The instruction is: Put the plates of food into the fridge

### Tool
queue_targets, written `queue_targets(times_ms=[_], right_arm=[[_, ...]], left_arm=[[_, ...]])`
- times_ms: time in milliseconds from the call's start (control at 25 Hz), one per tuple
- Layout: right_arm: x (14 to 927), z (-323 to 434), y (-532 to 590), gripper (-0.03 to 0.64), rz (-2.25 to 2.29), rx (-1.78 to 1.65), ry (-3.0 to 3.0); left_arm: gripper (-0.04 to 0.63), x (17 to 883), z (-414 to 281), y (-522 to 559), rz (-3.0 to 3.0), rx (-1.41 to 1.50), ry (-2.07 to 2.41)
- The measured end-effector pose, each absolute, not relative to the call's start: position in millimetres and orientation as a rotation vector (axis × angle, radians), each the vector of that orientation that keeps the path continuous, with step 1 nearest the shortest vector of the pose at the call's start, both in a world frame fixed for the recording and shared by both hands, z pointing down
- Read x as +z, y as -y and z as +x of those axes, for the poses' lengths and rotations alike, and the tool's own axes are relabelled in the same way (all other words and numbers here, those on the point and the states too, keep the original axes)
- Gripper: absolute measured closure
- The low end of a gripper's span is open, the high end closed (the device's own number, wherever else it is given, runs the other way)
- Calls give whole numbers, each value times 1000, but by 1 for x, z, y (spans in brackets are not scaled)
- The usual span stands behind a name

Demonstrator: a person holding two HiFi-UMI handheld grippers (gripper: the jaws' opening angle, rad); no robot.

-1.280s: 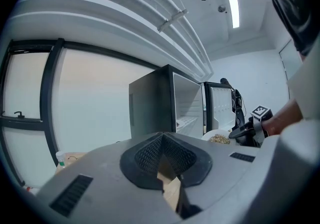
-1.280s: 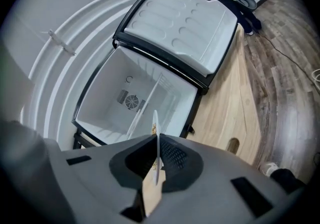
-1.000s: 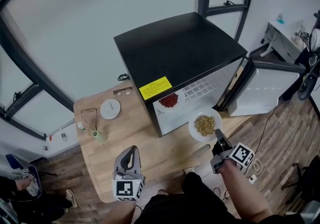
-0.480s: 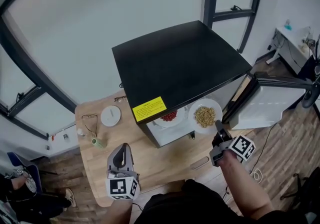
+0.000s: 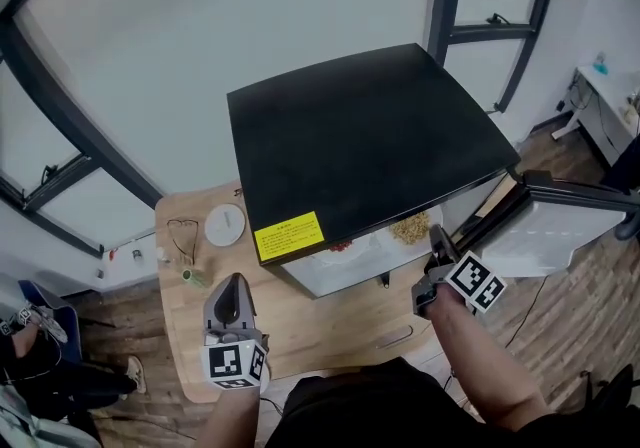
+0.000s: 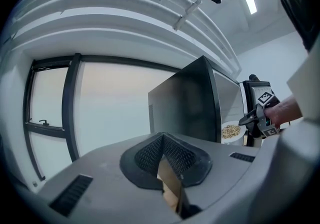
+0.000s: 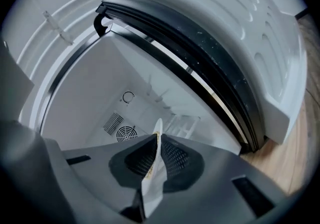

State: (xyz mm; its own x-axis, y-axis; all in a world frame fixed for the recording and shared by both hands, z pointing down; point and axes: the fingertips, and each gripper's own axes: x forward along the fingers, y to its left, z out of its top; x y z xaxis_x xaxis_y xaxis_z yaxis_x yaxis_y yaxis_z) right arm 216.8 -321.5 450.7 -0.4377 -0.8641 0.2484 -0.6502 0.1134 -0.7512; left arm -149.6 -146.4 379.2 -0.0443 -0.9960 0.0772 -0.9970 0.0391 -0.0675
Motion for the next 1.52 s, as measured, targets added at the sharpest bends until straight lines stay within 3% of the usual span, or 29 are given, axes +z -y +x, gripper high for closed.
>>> queue_targets(times_ms=[1000, 1520], right_arm=[[489, 207, 395, 522, -1873, -935, -2625], [441, 182, 374, 494, -1721, -420, -2894]], left_arm=[[591, 391, -141, 146, 1970, 163, 2359], [591, 389, -138, 139, 1950, 122, 2369]])
